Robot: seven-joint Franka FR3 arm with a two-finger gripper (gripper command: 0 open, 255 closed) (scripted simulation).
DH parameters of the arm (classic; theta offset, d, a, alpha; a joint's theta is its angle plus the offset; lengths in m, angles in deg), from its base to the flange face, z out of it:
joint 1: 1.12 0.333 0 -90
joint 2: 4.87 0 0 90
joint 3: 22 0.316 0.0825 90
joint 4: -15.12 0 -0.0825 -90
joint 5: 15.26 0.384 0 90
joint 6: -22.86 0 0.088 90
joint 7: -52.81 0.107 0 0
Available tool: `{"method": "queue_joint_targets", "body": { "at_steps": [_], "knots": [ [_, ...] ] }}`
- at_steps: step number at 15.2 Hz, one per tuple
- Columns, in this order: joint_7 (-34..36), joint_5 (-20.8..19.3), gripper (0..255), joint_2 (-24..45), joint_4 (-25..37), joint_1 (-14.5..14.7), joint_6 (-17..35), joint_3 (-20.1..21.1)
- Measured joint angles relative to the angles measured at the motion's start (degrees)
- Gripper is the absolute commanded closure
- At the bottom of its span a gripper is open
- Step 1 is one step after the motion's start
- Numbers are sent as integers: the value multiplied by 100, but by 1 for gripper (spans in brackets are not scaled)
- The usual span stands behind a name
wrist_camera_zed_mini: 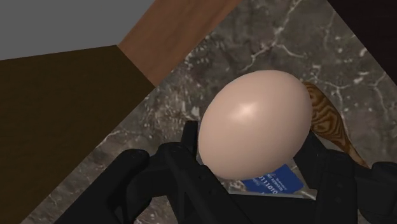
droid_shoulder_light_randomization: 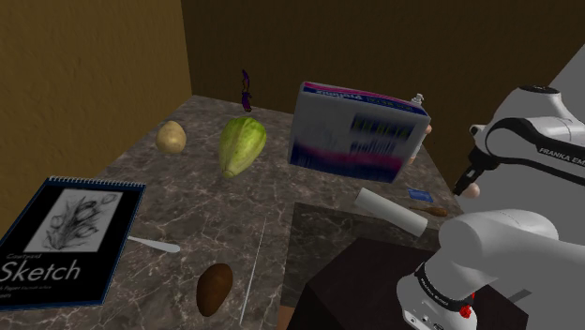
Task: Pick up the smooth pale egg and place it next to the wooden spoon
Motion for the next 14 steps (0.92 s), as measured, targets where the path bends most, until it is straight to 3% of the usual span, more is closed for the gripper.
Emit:
{"method": "queue_joint_targets", "body": {
  "at_steps": [14],
  "knots": [
    [246, -901, 255, 619, -694, -260, 1240, -788]
  ]
}}
